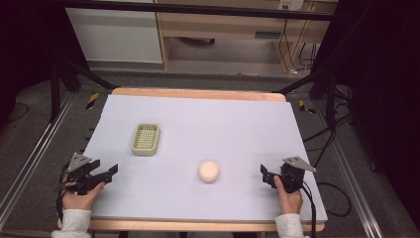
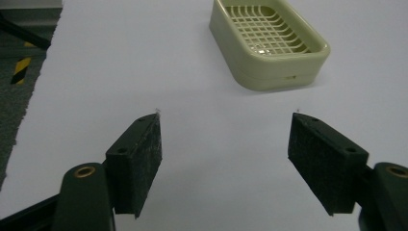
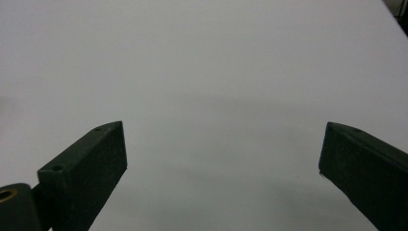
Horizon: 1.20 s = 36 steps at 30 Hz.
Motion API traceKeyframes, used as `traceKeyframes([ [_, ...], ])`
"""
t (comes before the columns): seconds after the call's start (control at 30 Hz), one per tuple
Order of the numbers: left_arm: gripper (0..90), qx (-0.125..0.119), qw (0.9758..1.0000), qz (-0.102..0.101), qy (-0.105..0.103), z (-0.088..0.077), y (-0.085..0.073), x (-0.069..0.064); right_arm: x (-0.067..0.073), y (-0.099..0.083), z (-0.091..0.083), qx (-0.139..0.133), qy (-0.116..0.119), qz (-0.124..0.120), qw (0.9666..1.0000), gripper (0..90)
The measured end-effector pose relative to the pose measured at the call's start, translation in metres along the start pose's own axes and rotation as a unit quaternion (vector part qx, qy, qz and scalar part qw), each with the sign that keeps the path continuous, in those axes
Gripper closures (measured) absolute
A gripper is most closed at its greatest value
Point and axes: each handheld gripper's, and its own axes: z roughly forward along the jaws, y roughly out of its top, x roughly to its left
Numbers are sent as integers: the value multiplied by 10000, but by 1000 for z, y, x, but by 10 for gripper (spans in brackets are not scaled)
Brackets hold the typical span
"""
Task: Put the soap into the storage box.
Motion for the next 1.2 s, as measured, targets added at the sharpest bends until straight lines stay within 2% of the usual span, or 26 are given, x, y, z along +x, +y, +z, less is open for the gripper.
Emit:
traceKeyframes([
  [0.23, 299, -35, 9999, 134, -64, 1, 2, -8, 1, -2, 2, 11, 71, -29, 10000, 33],
  [0.43, 307, -63, 9998, 202, -31, -1, 4, -13, 2, -3, 2, 15, 24, -32, 10000, 34],
  [0.57, 325, -55, 9996, 268, -74, -1, 6, -20, 4, -3, 4, 89, -13, -116, 9999, 35],
  [0.63, 323, -81, 9995, 297, -98, -1, 8, -23, 4, -3, 4, 119, -36, -186, 9998, 36],
  [0.67, 321, -63, 9993, 317, -177, 0, 9, -27, 5, -3, 5, 135, -61, -222, 9996, 37],
  [0.87, 319, -96, 9986, 456, -255, 1, 13, -39, 6, -3, 5, 153, -66, -255, 9995, 38],
  [1.03, 305, -67, 9984, 489, -287, 2, 15, -44, 6, -3, 5, 171, -73, -293, 9994, 38],
  [1.2, 293, -30, 9978, 608, -278, 4, 18, -48, 6, -3, 6, 184, -71, -279, 9994, 38],
])
